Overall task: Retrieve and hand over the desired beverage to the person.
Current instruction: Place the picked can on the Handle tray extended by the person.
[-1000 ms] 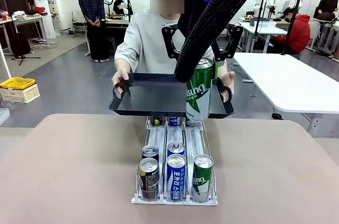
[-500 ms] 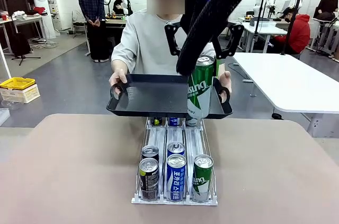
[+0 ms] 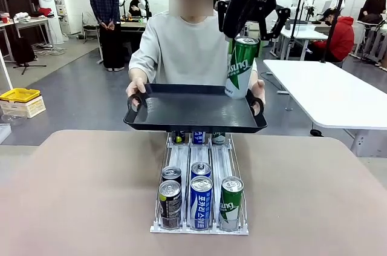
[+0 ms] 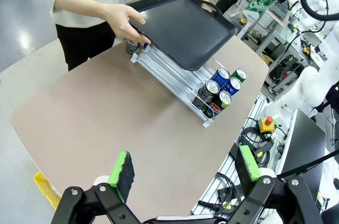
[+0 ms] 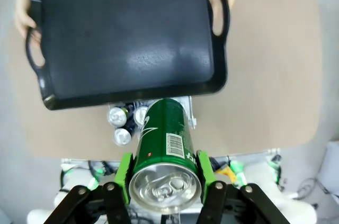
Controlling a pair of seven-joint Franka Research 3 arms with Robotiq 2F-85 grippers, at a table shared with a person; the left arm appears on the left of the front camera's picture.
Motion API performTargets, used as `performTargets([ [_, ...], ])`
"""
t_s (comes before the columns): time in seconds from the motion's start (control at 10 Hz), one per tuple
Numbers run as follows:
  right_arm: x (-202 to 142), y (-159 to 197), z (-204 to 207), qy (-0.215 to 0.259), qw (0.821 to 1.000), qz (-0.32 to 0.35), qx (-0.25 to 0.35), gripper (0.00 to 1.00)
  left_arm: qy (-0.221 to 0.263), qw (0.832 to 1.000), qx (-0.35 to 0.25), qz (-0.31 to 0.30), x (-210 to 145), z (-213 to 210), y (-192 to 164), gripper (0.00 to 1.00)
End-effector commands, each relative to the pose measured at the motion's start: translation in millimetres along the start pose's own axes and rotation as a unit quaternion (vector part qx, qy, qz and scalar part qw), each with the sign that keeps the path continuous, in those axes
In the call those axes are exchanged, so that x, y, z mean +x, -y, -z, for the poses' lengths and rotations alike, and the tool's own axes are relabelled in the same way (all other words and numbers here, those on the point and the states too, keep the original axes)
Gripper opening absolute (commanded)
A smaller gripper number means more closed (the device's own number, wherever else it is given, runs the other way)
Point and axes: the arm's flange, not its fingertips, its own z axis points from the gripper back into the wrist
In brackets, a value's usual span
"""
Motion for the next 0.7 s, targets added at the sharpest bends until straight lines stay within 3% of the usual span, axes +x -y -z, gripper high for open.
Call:
performTargets([
  [0.0, 36.9, -9.1, -7.3, -0.012, 1.000, -0.013, 0.007, 0.58, 0.008, 1.000, -0.006, 0.011, 0.2, -1.7, -0.1, 1.00],
  [0.3, 84.7, -2.9, 20.3, -0.030, 0.999, 0.019, 0.019, 0.58, 0.008, 1.000, -0.006, 0.011, 0.2, -1.7, -0.1, 1.00],
  [0.5, 90.4, -8.5, 34.0, -0.047, 0.998, 0.037, 0.012, 0.58, 0.008, 1.000, -0.006, 0.011, 0.2, -1.7, -0.1, 1.00],
  [0.6, 83.2, 6.5, 44.6, -0.035, 0.999, 0.021, 0.016, 0.58, 0.008, 1.000, -0.006, 0.011, 0.2, -1.7, -0.1, 1.00],
])
